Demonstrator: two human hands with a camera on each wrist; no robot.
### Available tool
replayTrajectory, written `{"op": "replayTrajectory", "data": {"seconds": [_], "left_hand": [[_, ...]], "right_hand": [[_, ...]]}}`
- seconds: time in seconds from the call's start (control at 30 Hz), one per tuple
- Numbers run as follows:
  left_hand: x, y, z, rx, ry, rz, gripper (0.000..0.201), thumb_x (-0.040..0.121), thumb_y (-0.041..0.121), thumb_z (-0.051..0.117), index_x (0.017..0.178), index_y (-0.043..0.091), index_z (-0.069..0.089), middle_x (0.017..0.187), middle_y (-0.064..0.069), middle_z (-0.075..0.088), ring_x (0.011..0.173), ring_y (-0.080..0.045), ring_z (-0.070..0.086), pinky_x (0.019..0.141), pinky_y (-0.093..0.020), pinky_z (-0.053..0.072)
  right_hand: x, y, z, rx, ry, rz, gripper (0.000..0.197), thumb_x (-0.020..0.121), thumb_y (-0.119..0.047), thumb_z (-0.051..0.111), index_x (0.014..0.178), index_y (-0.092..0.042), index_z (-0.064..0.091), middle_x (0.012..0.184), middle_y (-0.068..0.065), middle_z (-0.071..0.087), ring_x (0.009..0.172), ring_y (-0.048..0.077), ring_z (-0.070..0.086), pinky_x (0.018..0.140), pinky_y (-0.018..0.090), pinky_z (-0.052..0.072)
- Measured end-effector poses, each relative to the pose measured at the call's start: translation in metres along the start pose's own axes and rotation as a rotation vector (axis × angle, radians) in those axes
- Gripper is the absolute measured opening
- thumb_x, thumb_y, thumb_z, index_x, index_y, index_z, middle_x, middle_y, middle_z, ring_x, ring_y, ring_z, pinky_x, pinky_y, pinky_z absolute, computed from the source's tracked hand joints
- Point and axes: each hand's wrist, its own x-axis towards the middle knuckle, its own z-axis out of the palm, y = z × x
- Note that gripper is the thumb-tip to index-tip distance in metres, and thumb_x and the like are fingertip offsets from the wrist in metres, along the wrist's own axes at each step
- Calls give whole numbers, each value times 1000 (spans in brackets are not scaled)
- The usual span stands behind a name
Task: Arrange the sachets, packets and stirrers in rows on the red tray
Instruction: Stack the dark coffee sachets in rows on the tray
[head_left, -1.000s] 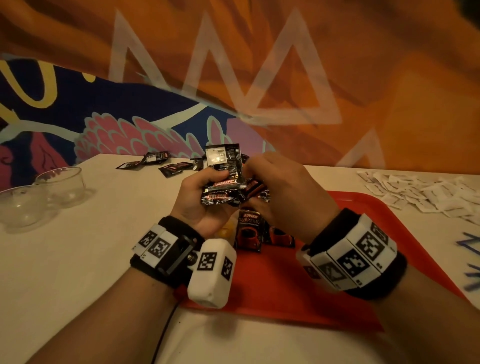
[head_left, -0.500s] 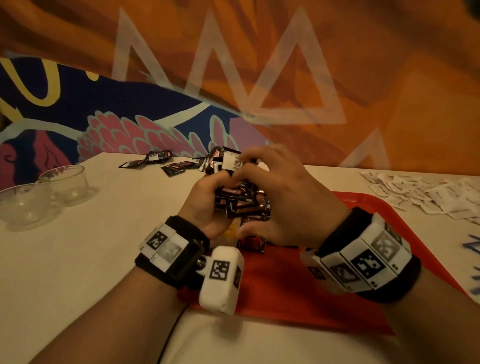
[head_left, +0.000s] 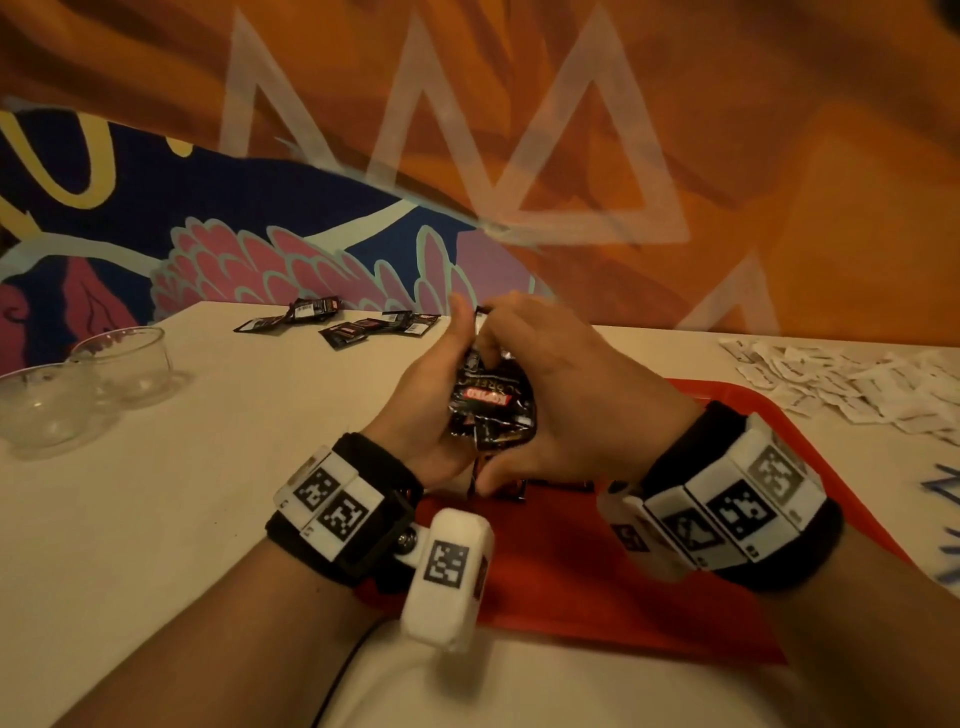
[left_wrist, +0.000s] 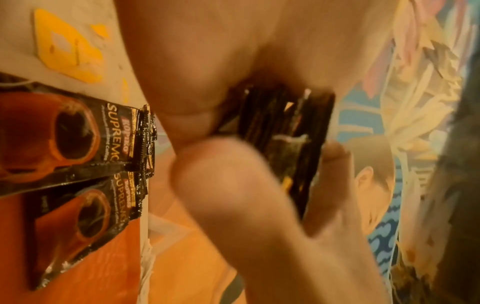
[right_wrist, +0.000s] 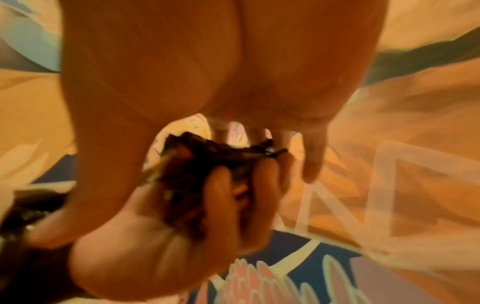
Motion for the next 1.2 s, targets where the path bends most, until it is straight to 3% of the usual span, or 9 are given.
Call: {"op": "replayTrajectory", "data": {"seconds": [0.07, 0.2, 0.3, 0.47, 0.57, 0.77, 0.97, 1.07, 1.2], "left_hand": [[2, -3, 3, 31, 18, 1, 69, 94, 70, 36, 111, 15, 75, 118, -16, 67, 115, -31, 65, 102, -47, 48], [-7, 7, -6, -65, -142, -50, 87, 91, 71, 42, 146, 3, 44, 138, -21, 52, 130, -36, 51, 109, -48, 40], [-7, 10, -21, -33, -276, -15, 83, 89, 46, 66, 151, 4, 30, 145, -22, 40, 132, -39, 39, 111, -46, 30], [-2, -2, -9, -3, -146, 17, 52, 90, 49, 60, 130, 17, 65, 133, -11, 59, 130, -32, 43, 106, -39, 36], [-1, -5, -2, -64, -87, 80, 53, 95, 52, 44, 120, 15, 71, 125, -11, 66, 121, -27, 61, 103, -40, 50], [-4, -4, -1, -75, -116, 138, 56, 90, 56, 47, 121, 16, 71, 125, -9, 67, 120, -24, 62, 104, -38, 47], [-2, -5, 2, -8, -71, 115, 34, 87, 35, 56, 105, 9, 69, 96, -10, 71, 87, -21, 71, 74, -32, 60], [-3, -5, 0, -13, -70, 93, 44, 87, 47, 52, 103, 12, 74, 102, -9, 72, 94, -21, 72, 78, -32, 60], [-6, -3, 1, -48, -98, 91, 39, 87, 41, 58, 102, 8, 71, 100, -11, 71, 94, -23, 71, 82, -32, 59]], "right_hand": [[0, -6, 7, -11, -70, 60, 92, 41, -71, 81, 108, -33, 29, 134, -2, 40, 127, 22, 38, 105, 42, 41], [5, -1, 10, 98, 108, 2, 67, 57, -36, 90, 91, -23, 34, 94, -6, 43, 82, 17, 40, 68, 28, 37], [3, 9, -4, 337, 233, 20, 57, 62, -24, 90, 90, -13, 41, 87, -3, 51, 76, 11, 51, 62, 17, 43], [1, 13, -4, 384, 243, -22, 67, 56, -42, 92, 92, -18, 40, 93, -7, 51, 81, 10, 52, 67, 18, 46], [0, 14, -2, 378, 186, -5, 75, 48, -49, 92, 92, -25, 37, 99, -1, 53, 87, 15, 52, 72, 22, 47], [2, 14, 4, 373, 232, 58, 73, 55, -36, 95, 95, -25, 36, 90, -14, 48, 77, 2, 50, 66, 15, 44], [-2, 10, 1, 370, 144, 33, 80, 50, -48, 92, 101, -28, 33, 126, 0, 50, 122, 13, 48, 96, 24, 45], [1, 11, 2, 343, 232, 45, 71, 52, -44, 96, 85, -25, 36, 85, -11, 49, 74, 1, 46, 65, 13, 37], [0, 10, 2, 315, 208, 2, 73, 48, -47, 95, 83, -20, 37, 80, -9, 44, 68, 5, 39, 61, 13, 34]]}}
